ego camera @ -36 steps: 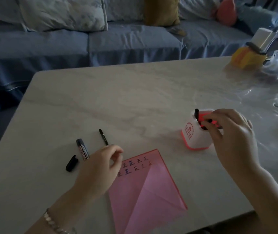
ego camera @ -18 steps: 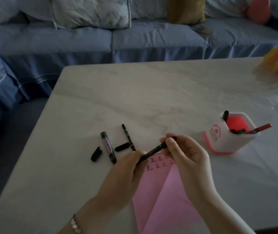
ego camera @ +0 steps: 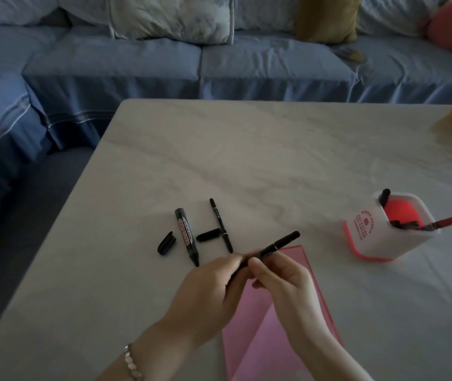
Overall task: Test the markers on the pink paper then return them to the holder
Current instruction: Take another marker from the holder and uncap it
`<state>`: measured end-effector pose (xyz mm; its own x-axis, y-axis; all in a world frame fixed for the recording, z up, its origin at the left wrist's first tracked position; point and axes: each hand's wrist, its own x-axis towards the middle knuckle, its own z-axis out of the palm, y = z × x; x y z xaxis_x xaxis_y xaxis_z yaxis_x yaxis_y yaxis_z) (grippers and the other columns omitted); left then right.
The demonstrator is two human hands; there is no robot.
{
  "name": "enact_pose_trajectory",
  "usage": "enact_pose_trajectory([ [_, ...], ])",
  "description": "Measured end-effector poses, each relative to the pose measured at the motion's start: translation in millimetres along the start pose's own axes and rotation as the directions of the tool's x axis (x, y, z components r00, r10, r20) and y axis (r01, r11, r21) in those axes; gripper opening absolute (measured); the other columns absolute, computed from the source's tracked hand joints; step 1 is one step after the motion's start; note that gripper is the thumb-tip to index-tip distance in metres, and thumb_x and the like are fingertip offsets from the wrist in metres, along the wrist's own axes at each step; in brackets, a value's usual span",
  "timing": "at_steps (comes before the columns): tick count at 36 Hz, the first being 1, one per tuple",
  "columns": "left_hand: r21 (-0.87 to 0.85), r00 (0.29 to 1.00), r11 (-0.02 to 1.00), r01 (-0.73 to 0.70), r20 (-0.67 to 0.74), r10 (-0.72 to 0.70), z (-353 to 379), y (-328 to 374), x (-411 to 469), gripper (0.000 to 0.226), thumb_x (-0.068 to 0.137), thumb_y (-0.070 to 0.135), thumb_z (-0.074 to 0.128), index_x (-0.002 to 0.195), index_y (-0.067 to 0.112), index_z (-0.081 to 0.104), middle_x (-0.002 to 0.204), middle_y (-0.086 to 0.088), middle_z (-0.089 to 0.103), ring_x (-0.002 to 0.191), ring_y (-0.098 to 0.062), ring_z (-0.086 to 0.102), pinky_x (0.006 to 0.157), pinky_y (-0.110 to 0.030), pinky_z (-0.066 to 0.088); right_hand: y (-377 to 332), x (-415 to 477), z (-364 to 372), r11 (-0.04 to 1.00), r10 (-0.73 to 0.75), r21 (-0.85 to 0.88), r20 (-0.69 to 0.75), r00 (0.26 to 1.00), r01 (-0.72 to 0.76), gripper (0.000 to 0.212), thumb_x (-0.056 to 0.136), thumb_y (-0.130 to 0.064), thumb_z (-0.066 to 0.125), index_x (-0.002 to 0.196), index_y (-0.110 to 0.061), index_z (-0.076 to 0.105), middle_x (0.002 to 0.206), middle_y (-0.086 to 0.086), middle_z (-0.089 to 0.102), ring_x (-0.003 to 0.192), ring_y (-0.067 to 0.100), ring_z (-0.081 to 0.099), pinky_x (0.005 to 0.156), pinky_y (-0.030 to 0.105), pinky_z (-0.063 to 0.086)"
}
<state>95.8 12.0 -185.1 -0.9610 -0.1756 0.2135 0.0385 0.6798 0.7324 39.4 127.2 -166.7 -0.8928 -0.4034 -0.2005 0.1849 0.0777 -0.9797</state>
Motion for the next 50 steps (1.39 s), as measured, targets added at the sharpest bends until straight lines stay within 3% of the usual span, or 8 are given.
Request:
enact_pose_trajectory([
  [6, -0.006, 0.999, 1.0, -0.029, 0.031, 0.029, -2.3, 3.2, 1.0, 0.02, 0.094, 0.035, 0.042, 0.085, 0.027, 0.059, 0.058, 0.025, 0.051, 0.055, 0.009, 0.049, 0.05, -0.005, 0.032, 2.4, -1.7, -0.3, 1.0, -0.002, 0.02, 0.01, 1.0, 0.002, 0.02, 0.082, -0.005, 0.059, 0.071, -0.016, 0.071, 0.066, 0.0, 0.068, 0.063, 0.01, 0.059, 0.064, 0.022, 0.05],
  [14, 0.006, 0.996, 1.0, -0.02, 0.091, 0.019, -3.2, -5.2, -3.9, 0.042, 0.088, 0.061, 0.031, 0.112, 0.036, 0.054, 0.065, 0.002, 0.062, 0.055, -0.015, 0.055, 0.05, -0.026, 0.04, 9.0, -4.5, -3.2, 0.999, -0.036, 0.033, 0.027, 0.999, 0.035, 0.02, 0.084, -0.004, 0.056, 0.075, -0.014, 0.07, 0.067, 0.0, 0.069, 0.064, 0.009, 0.059, 0.062, 0.017, 0.048],
  [18, 0.006, 0.984, 0.99, 0.144, 0.103, -0.144, -4.6, -3.0, -0.4, 0.035, 0.081, 0.064, 0.034, 0.1, 0.035, 0.039, 0.066, 0.006, 0.058, 0.055, -0.006, 0.054, 0.049, -0.021, 0.037, 2.8, 3.6, -4.5, 0.987, -0.028, 0.16, 0.011, 1.0, 0.026, 0.017, 0.087, -0.001, 0.049, 0.081, -0.003, 0.066, 0.076, 0.01, 0.071, 0.072, 0.021, 0.066, 0.068, 0.024, 0.055],
  [21, -0.101, 0.932, 0.928, 0.358, 0.108, -0.347, -6.9, -9.5, -0.4, 0.027, 0.09, 0.036, 0.052, 0.105, 0.03, 0.03, 0.063, 0.011, 0.045, 0.05, -0.002, 0.041, 0.047, -0.015, 0.034, -8.5, 21.0, -18.1, 0.927, 0.087, 0.37, -0.07, 0.994, -0.055, 0.017, 0.09, -0.003, 0.045, 0.084, -0.004, 0.061, 0.073, 0.01, 0.069, 0.065, 0.017, 0.066, 0.061, 0.021, 0.056],
  [27, -0.243, 0.832, 0.801, 0.547, 0.052, -0.552, -16.6, -30.7, -11.2, 0.019, 0.092, 0.008, 0.045, 0.091, 0.025, 0.035, 0.092, 0.001, 0.063, 0.067, -0.007, 0.05, 0.049, -0.005, 0.036, -13.5, 64.2, -38.1, 0.982, 0.164, -0.092, 0.012, 0.986, -0.163, 0.014, 0.089, -0.012, 0.053, 0.09, -0.006, 0.066, 0.07, 0.004, 0.061, 0.064, 0.018, 0.059, 0.063, 0.027, 0.052],
  [33, -0.28, 0.828, 0.807, 0.519, -0.069, -0.557, -23.8, -42.6, -17.8, 0.024, 0.091, 0.005, 0.05, 0.084, 0.025, 0.04, 0.09, 0.008, 0.067, 0.061, 0.005, 0.054, 0.054, -0.005, 0.038, 5.7, 100.6, -24.0, 0.795, 0.005, -0.606, 0.046, 0.999, 0.024, 0.02, 0.083, -0.023, 0.064, 0.099, -0.011, 0.068, 0.076, -0.001, 0.064, 0.07, 0.015, 0.058, 0.061, 0.024, 0.045],
  [44, -0.217, 0.865, 0.892, 0.397, -0.238, -0.443, -29.1, -36.6, 1.6, 0.014, 0.079, 0.013, 0.07, 0.075, 0.018, 0.058, 0.075, 0.005, 0.066, 0.066, -0.002, 0.059, 0.061, -0.006, 0.041, 36.1, 124.3, -9.1, 0.685, -0.074, -0.728, -0.036, 0.997, 0.025, 0.017, 0.081, -0.032, 0.065, 0.079, -0.015, 0.064, 0.074, -0.003, 0.061, 0.068, 0.014, 0.057, 0.059, 0.028, 0.046],
  [50, 0.052, 0.927, 0.941, 0.335, -0.197, -0.319, -8.6, -32.7, 50.2, 0.017, 0.081, 0.026, 0.069, 0.074, 0.022, 0.054, 0.071, 0.01, 0.055, 0.065, -0.005, 0.05, 0.055, -0.008, 0.036, 34.9, 118.3, -12.0, 0.727, -0.097, -0.685, -0.035, 0.995, 0.047, 0.018, 0.081, -0.028, 0.065, 0.079, -0.01, 0.066, 0.073, 0.005, 0.066, 0.07, 0.021, 0.06, 0.067, 0.035, 0.05],
])
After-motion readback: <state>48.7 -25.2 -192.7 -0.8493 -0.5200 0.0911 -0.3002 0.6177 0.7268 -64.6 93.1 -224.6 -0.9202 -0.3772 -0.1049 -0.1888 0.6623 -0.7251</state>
